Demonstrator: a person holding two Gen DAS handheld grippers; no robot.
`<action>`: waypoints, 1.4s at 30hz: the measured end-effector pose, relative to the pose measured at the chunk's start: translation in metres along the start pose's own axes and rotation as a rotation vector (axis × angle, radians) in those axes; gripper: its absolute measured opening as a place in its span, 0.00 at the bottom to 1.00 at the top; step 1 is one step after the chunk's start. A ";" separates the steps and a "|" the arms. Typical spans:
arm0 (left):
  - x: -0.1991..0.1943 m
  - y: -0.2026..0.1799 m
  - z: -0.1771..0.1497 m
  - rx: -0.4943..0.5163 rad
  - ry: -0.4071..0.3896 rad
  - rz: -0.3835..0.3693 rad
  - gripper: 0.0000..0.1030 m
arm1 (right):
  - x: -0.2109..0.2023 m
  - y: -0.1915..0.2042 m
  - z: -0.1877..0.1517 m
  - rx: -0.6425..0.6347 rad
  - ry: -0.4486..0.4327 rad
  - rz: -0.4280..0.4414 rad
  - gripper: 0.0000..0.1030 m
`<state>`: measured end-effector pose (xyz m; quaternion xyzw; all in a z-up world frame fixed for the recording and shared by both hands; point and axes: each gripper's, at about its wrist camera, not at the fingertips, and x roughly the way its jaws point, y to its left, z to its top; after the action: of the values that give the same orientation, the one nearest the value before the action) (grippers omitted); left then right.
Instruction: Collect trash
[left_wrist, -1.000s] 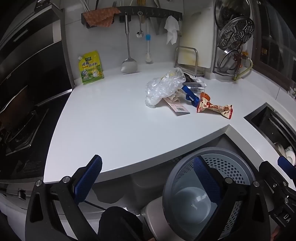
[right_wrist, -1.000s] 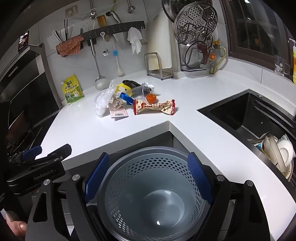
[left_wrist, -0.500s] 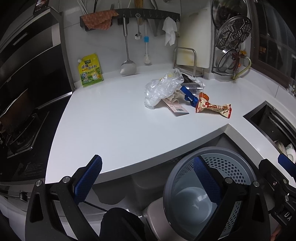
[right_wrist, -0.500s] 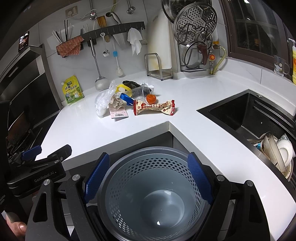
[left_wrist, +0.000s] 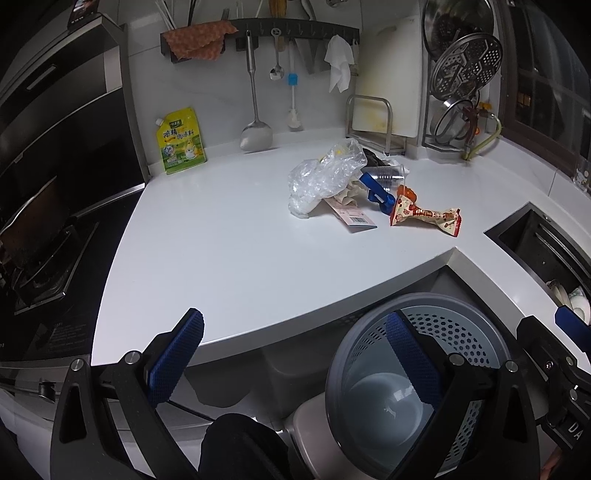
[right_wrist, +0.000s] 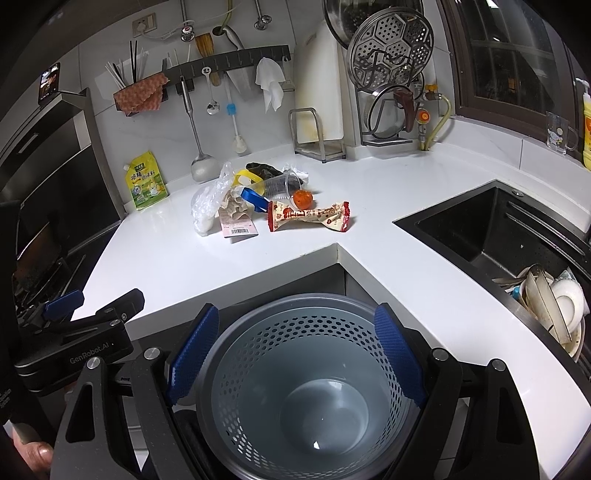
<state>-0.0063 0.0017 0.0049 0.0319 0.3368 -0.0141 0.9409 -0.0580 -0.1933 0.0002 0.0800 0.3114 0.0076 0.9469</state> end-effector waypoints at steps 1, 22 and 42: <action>0.000 0.000 0.000 0.001 0.000 0.000 0.94 | 0.000 0.000 0.000 -0.001 -0.001 -0.001 0.80; -0.001 -0.002 0.000 0.003 -0.001 -0.002 0.94 | -0.005 0.000 0.002 -0.002 -0.002 0.001 0.80; 0.001 -0.004 -0.002 0.003 0.003 -0.001 0.94 | 0.002 0.003 0.001 -0.003 0.007 0.001 0.80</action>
<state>-0.0068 -0.0021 0.0030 0.0334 0.3382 -0.0150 0.9404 -0.0560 -0.1905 0.0004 0.0786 0.3148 0.0088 0.9458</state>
